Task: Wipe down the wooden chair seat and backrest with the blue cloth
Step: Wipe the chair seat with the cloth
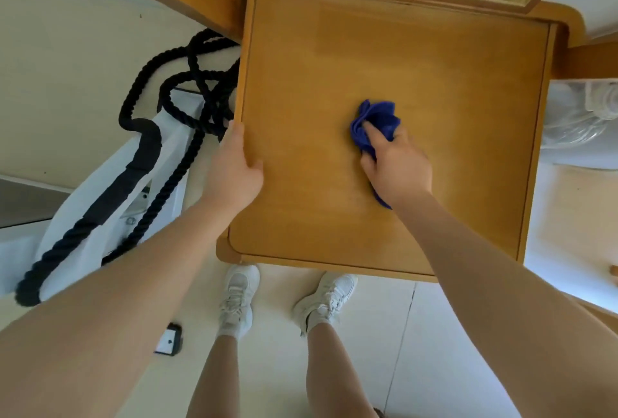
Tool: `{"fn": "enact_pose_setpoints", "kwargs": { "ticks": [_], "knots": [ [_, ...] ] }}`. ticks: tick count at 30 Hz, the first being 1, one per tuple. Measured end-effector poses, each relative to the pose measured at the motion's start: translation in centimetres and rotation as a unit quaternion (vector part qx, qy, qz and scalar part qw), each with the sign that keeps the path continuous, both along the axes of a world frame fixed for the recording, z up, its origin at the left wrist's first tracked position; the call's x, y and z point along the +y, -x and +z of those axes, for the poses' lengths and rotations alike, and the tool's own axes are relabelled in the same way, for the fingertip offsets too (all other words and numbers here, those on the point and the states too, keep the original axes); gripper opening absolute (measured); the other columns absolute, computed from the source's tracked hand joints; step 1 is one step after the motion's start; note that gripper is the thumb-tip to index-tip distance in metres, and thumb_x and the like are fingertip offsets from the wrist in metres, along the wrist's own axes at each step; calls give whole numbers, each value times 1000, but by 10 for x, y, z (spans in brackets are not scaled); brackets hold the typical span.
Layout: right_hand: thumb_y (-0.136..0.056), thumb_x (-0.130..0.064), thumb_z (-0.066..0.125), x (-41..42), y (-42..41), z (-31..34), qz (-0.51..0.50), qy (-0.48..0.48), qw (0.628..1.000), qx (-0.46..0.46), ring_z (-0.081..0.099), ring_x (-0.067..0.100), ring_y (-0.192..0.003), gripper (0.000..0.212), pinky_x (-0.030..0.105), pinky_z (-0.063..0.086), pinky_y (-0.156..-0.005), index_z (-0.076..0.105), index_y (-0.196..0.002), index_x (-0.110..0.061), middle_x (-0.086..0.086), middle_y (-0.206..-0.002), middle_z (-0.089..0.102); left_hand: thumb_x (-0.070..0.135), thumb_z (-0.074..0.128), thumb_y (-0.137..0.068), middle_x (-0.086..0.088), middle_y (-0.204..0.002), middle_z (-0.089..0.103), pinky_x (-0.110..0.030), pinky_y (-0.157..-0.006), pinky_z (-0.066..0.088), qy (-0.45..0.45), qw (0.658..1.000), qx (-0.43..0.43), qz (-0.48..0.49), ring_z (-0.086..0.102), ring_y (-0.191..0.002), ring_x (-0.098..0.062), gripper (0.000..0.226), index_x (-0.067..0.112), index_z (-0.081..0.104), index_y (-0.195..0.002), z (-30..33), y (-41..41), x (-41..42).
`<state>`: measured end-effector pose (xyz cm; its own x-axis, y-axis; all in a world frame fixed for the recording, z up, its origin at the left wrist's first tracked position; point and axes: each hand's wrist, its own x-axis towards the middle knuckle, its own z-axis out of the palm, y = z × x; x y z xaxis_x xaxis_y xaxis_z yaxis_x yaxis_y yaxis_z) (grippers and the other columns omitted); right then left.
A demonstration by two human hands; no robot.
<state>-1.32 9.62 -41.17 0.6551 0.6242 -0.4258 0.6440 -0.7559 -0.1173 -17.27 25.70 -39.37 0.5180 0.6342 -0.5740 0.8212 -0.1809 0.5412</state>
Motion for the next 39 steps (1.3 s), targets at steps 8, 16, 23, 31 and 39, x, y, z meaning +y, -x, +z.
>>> {"fn": "enact_pose_setpoints", "kwargs": {
  "ticks": [8, 16, 23, 31, 39],
  "knots": [
    [-97, -27, 39, 70, 95, 2, -48, -38, 996, 58, 43, 35, -118, 51, 43, 45, -88, 25, -146, -26, 18, -148, 26, 10, 43, -98, 10, -114, 57, -19, -87, 46, 231, 923, -146, 271, 56, -106, 1, 35, 15, 45, -132, 9, 20, 28],
    [-94, -19, 42, 71, 102, 2, 91, -39, 993, 61, 47, 35, -110, 52, 41, 46, -80, 29, -142, -33, 14, -136, 36, 28, 41, -97, 6, -131, 50, -38, -106, 35, 294, 917, -140, 231, 46, -122, -8, 42, 18, 39, -138, 12, 40, 31],
    [-94, -28, 42, 74, 143, 3, -7, -34, 997, 69, 49, 34, -104, 50, 37, 45, -73, 30, -143, -28, 16, -138, 36, 41, 33, -98, 16, -136, 40, -31, -106, 30, 314, 925, -140, 162, 36, -124, 1, 48, 27, 28, -143, 10, 46, 26],
    [-78, -22, 63, 35, 149, 5, 135, -22, 989, 61, 58, 32, -91, 58, 34, 51, -69, 47, -133, -35, 13, -121, 54, 52, 34, -94, 19, -151, 16, -28, -108, 18, 247, 967, -55, 10, 22, -133, 0, 55, 35, 21, -145, 8, 48, 25],
    [-63, -20, 76, 36, 169, -7, 10, -53, 999, 4, 61, 32, -68, 56, 30, 48, -50, 64, -117, -28, 18, -111, 64, -7, 37, -89, 19, -152, -16, -14, -95, 22, 116, 973, 12, -197, 4, -140, -4, 75, 23, 4, -149, -6, 57, 25]
  ]
}}
